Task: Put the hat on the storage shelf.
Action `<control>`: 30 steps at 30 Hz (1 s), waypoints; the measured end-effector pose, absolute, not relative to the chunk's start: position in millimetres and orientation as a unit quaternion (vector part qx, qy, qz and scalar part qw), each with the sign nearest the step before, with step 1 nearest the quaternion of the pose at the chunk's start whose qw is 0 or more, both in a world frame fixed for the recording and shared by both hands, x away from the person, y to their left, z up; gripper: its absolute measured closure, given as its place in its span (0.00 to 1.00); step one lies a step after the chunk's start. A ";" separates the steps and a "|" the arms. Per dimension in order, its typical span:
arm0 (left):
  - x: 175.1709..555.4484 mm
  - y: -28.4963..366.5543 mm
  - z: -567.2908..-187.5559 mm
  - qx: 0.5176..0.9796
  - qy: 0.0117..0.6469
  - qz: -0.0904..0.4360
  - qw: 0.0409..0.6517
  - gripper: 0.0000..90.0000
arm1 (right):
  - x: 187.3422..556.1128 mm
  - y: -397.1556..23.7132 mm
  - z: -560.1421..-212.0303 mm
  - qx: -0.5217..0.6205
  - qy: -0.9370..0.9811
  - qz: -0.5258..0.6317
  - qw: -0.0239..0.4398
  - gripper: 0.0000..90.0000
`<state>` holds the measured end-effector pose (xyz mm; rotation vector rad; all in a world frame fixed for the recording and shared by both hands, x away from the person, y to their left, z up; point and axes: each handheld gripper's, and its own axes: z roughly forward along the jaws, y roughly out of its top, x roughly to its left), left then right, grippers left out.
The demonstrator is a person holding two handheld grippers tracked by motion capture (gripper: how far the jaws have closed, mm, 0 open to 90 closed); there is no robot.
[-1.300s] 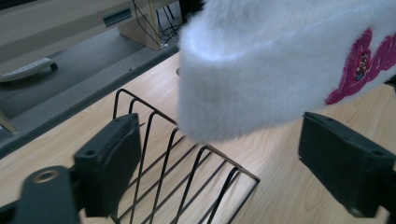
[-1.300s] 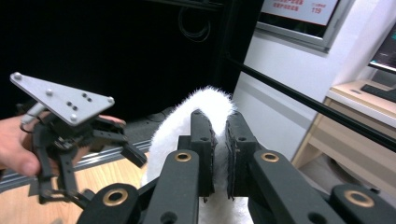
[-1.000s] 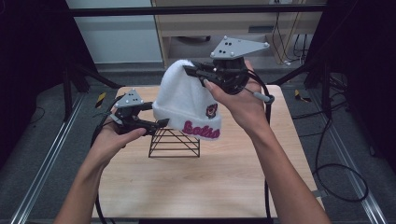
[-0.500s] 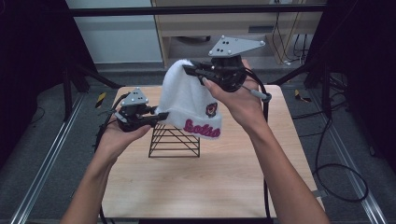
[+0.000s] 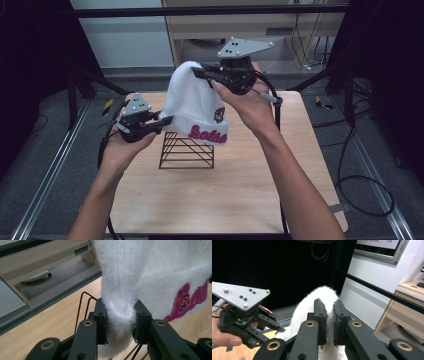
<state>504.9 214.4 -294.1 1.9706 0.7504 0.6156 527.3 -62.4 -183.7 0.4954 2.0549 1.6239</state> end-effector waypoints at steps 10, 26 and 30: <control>505.6 219.4 -297.3 0.787 0.317 0.259 0.461 0.77 | 540.7 -53.8 -187.2 0.181 0.750 0.593 0.232 0.93; 510.2 224.4 -308.8 0.778 0.333 0.267 0.460 0.76 | 556.5 -43.9 -201.2 0.187 0.759 0.583 0.224 0.93; 509.4 225.5 -311.3 0.778 0.334 0.272 0.457 0.76 | 556.7 -43.1 -203.6 0.186 0.760 0.581 0.222 0.93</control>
